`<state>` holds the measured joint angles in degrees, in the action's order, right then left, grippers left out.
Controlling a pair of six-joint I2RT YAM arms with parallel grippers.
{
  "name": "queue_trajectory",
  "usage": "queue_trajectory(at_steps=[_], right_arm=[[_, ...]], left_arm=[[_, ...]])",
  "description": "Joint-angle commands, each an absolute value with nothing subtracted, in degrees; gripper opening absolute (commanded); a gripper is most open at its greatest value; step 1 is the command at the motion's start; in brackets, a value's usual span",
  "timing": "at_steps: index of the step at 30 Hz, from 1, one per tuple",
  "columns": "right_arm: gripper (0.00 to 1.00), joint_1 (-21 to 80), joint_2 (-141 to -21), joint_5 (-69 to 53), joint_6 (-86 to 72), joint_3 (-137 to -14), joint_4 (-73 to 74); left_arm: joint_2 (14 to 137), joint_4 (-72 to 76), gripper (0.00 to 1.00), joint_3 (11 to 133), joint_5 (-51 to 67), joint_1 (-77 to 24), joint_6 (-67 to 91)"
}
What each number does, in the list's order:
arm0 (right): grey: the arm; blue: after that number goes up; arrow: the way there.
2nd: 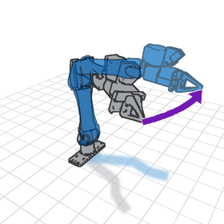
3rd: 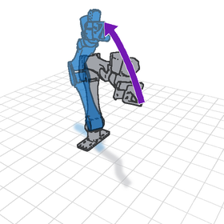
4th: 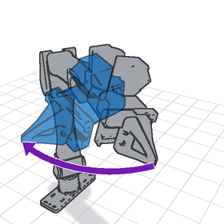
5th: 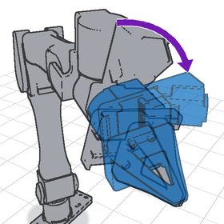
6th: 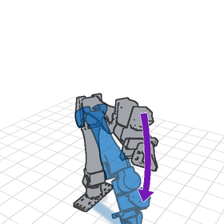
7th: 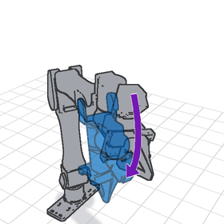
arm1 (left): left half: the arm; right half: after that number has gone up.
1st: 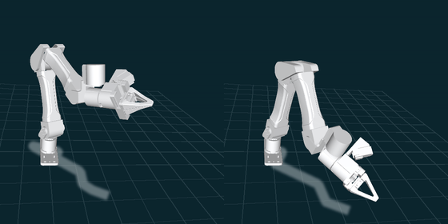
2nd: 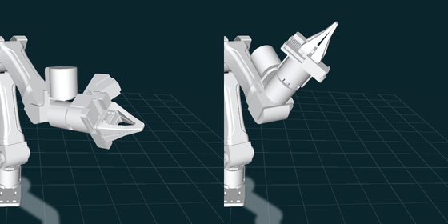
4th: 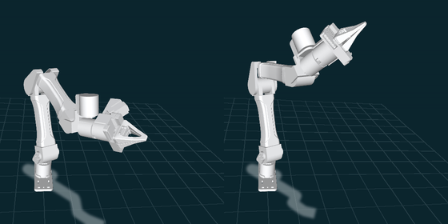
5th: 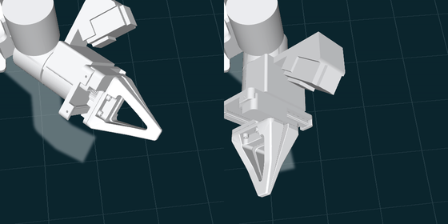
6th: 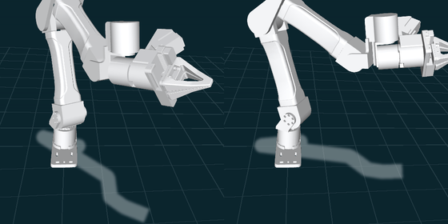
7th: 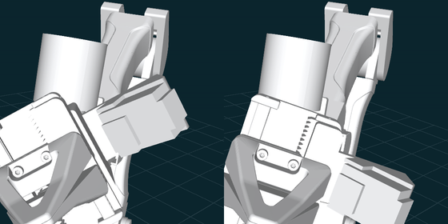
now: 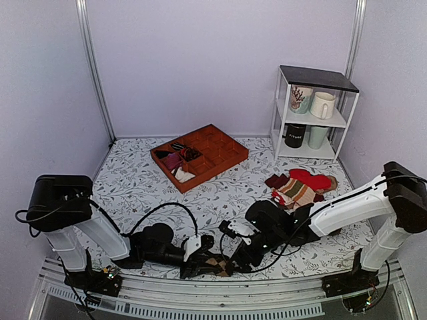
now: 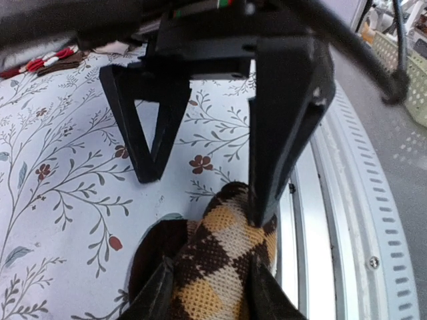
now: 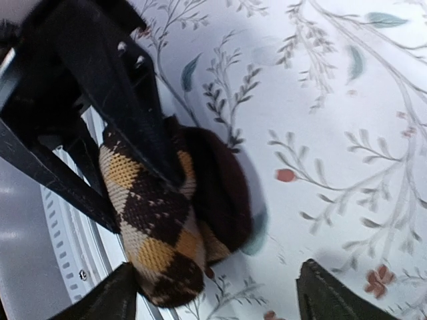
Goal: Roll the socks
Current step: Roll a pair of socks at the center of the board, then pick up the pair of socks from the center of the board.
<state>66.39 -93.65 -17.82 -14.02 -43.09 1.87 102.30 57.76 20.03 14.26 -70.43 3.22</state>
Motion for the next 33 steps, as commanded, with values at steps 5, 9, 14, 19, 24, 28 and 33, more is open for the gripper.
queue_trajectory(at_steps=[5,9,14,19,24,28,33], right_arm=[[0.90,63.8,-90.5,-23.2,-9.9,-41.1,2.1],[0.90,63.7,-93.6,-27.6,-9.4,-41.8,-1.0],[0.90,63.7,-97.2,-30.2,-10.2,-42.3,-4.2],[0.90,63.7,-99.7,-28.9,-11.0,-42.2,-6.1],[0.79,63.8,-100.5,-32.5,-11.8,-42.2,-7.9],[0.69,63.8,-100.4,-34.9,-12.8,-41.3,-8.8],[0.57,63.9,-102.6,-37.5,-14.0,-41.7,-10.7]], left_arm=[[106.7,47.1,0.35,19.0,14.3,-69.9,3.9],[107.1,46.6,0.34,19.4,14.7,-69.6,4.0],[106.7,46.1,0.34,19.4,14.8,-69.3,4.0],[107.0,46.0,0.33,19.5,15.2,-69.0,4.3],[107.2,45.6,0.33,19.9,15.4,-69.0,4.2],[107.2,45.4,0.32,19.9,15.3,-69.0,4.1],[107.5,45.4,0.32,20.1,15.4,-69.0,4.0]])
